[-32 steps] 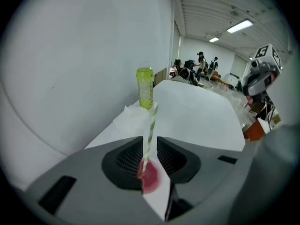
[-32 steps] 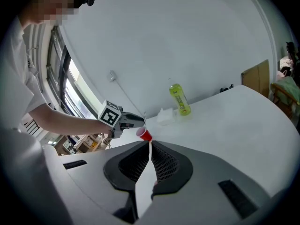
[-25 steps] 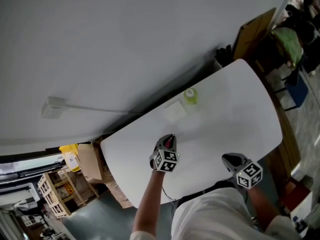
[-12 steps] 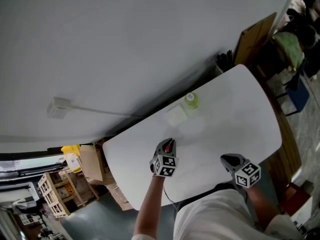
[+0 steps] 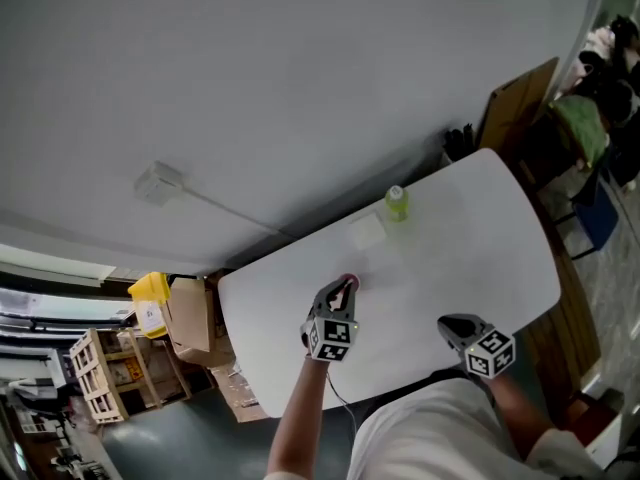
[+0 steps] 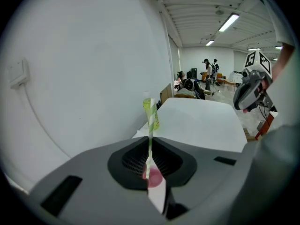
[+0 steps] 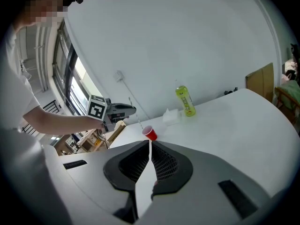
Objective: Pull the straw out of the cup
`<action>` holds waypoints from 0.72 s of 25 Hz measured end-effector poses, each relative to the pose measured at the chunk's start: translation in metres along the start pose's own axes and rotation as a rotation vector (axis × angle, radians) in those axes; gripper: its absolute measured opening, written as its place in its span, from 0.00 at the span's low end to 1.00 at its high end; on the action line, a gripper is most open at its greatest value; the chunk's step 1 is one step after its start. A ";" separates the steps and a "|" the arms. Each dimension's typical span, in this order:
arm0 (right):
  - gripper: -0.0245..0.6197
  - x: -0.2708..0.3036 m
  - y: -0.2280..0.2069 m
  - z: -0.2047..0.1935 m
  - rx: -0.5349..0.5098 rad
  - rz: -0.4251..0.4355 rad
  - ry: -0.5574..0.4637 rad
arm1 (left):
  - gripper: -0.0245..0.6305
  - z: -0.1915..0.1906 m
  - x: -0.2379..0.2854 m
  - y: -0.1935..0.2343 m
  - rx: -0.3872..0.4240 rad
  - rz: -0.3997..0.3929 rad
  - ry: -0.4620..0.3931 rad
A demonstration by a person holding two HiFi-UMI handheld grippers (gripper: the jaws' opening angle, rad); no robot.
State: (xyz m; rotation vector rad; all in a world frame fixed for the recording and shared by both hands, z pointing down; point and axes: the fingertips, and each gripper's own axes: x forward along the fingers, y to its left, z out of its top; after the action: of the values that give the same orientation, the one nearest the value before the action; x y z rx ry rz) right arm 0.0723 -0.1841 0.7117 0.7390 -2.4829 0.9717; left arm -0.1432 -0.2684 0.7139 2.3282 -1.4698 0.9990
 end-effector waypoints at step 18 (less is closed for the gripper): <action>0.10 -0.072 0.065 -0.033 -0.140 -0.001 -0.052 | 0.07 0.034 -0.160 -0.085 0.049 0.079 -0.260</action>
State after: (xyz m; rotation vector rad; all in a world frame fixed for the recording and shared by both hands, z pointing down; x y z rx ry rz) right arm 0.0954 -0.0959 0.6649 0.7289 -2.5642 0.7773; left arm -0.0995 -0.1299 0.6003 2.5314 -1.6591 0.7815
